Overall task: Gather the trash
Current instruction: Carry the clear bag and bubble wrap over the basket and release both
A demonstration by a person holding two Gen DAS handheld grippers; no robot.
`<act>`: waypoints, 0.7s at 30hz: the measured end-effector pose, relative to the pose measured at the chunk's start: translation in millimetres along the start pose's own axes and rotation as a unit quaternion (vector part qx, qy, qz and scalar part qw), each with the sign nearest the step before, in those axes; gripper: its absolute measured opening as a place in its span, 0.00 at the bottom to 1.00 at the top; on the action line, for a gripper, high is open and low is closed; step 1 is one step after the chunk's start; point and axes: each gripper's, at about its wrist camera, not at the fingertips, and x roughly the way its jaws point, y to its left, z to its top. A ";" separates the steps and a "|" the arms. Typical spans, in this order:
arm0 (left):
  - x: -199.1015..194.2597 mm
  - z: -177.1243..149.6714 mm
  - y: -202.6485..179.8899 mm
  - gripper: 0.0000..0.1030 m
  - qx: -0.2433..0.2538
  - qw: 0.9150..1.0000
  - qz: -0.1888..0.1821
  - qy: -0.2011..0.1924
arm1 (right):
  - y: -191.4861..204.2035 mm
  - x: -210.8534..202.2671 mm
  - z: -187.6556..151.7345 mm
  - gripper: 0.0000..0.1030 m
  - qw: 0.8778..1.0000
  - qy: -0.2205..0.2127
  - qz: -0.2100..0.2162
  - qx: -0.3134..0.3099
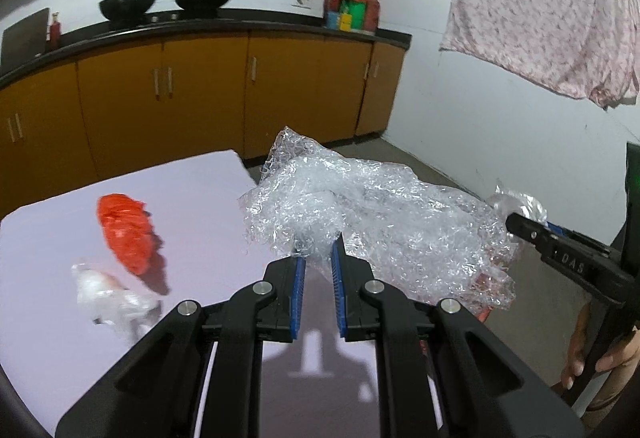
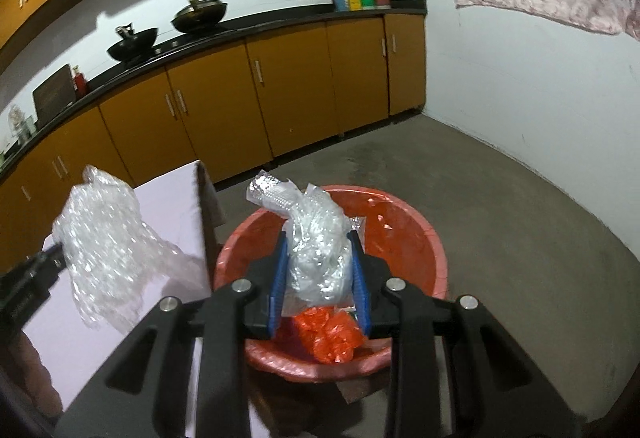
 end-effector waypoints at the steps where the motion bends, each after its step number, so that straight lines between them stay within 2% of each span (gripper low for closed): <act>1: 3.8 -0.5 -2.1 0.13 0.003 1.000 -0.002 0.003 | -3.1 2.7 0.8 0.28 1.000 0.000 -0.002 0.003; 21: 82.0 -7.8 -45.1 0.13 0.049 0.997 -0.032 0.057 | -31.9 59.1 24.4 0.31 0.999 0.010 -0.007 0.042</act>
